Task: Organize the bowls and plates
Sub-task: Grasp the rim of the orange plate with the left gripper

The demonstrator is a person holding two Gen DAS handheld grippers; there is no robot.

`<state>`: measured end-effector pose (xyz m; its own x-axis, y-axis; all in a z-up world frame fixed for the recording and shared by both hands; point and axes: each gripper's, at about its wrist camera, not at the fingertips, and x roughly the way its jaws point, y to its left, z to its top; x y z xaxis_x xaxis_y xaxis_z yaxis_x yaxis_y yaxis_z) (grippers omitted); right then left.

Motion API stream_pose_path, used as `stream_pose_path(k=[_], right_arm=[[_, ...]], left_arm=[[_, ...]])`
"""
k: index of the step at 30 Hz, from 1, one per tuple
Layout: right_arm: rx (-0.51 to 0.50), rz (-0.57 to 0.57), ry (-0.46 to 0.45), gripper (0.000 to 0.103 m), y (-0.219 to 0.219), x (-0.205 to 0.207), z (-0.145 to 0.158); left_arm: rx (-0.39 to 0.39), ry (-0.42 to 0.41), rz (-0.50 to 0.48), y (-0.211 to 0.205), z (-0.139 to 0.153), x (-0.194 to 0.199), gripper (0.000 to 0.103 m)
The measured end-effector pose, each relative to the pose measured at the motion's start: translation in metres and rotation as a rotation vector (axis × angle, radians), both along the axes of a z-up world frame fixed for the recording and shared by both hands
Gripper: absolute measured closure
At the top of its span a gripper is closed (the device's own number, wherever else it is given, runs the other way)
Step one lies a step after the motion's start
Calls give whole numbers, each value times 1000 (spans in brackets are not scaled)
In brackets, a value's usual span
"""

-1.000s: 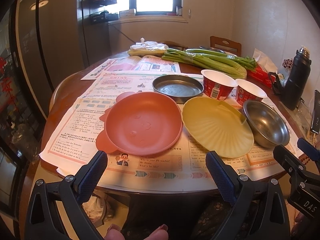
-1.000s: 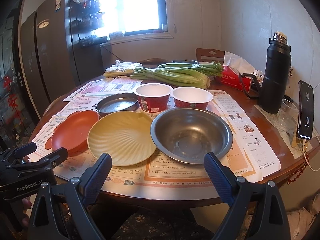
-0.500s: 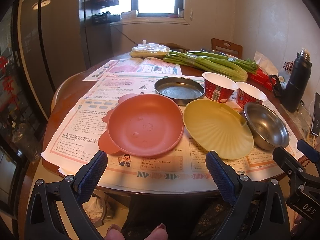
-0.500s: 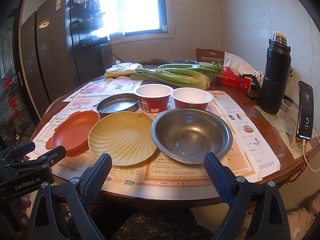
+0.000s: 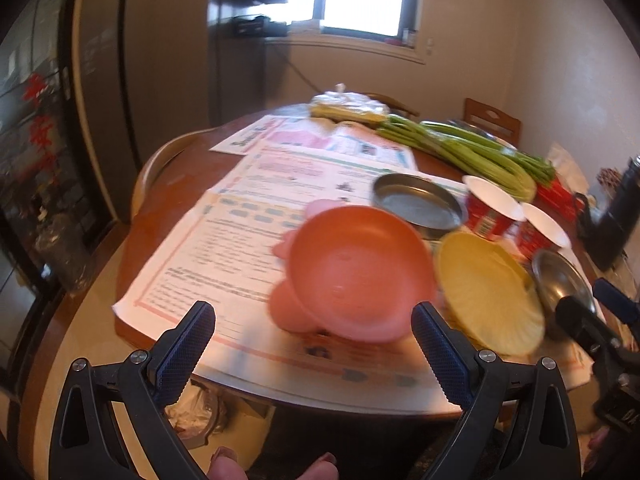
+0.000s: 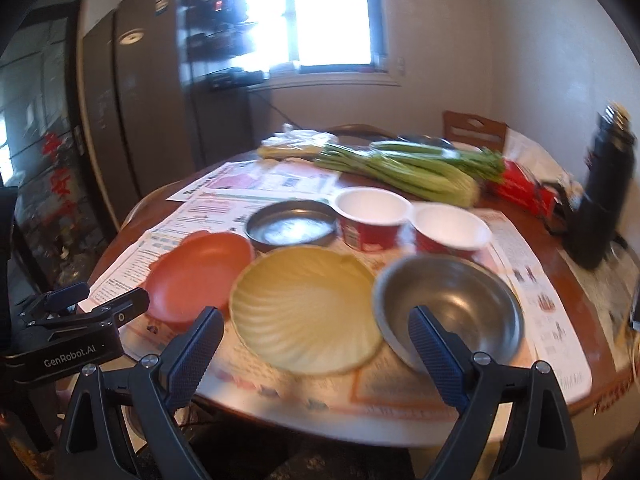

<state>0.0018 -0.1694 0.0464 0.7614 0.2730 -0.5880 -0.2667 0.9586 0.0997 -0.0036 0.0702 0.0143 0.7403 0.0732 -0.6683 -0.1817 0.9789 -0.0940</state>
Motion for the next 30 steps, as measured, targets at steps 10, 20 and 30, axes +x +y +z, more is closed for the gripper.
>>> stream_pose_path(k=[10, 20, 30], right_arm=[[-64, 191, 82, 10, 65, 74, -2], [-132, 280, 208, 28, 106, 133, -31], [-216, 318, 223, 45, 122, 147, -53]], left_arm=[[-92, 113, 9, 34, -25, 34, 4], [-87, 179, -10, 31, -43, 60, 4], [-60, 210, -18, 21, -54, 68, 5]])
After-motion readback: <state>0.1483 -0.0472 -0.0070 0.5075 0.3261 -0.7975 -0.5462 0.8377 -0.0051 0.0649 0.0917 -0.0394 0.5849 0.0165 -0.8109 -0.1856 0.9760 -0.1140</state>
